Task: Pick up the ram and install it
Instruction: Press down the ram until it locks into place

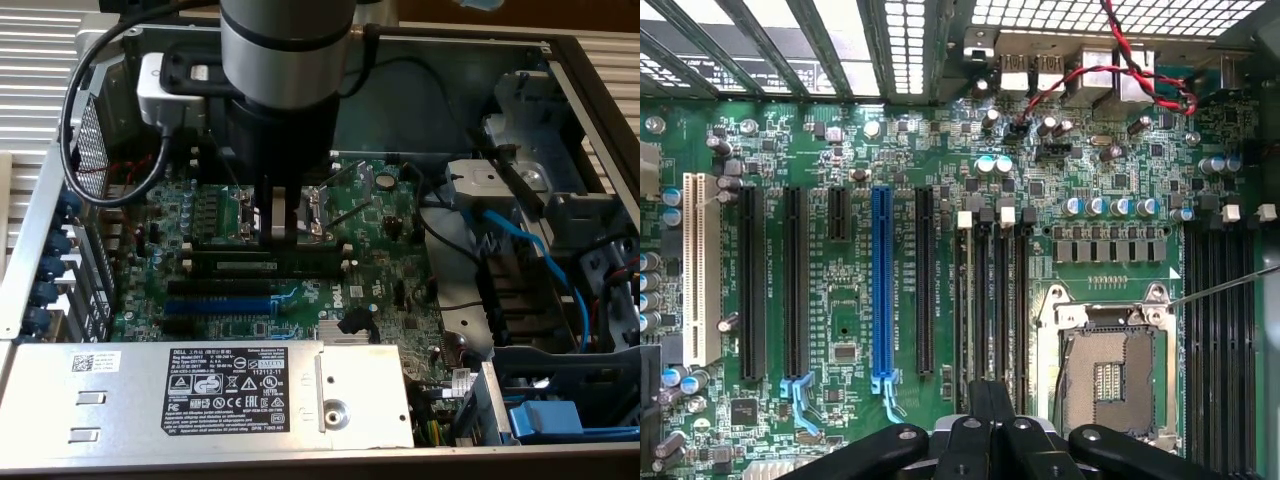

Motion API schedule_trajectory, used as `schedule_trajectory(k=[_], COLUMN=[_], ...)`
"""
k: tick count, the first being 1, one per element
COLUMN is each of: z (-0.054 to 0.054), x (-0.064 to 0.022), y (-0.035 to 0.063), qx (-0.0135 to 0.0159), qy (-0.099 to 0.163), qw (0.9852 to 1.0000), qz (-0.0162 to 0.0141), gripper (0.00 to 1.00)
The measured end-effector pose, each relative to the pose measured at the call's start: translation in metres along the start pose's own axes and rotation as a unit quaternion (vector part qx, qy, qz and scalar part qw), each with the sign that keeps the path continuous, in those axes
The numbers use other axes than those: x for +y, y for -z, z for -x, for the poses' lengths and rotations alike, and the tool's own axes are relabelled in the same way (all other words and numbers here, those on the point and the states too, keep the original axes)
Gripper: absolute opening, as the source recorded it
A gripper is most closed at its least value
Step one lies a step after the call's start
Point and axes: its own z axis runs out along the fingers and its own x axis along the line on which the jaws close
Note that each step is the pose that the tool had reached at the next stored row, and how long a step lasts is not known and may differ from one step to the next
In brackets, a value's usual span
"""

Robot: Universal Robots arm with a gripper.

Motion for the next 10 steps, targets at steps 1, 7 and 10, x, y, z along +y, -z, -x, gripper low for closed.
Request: schedule_trajectory(k=[1,7,10], z=[-0.0002,-0.0007,-0.0009], x=[0.0002,0.0008,0.0016], y=[0.0001,0.0009,0.0013], qx=[-0.0010,-0.0028,-0.0031], qy=[0.000,-0.001,-0.002], qw=[1.0000,0.9999,0.9999], qz=[0.0005,0.0104,0.0151], gripper=[0.10,0.10,0.10])
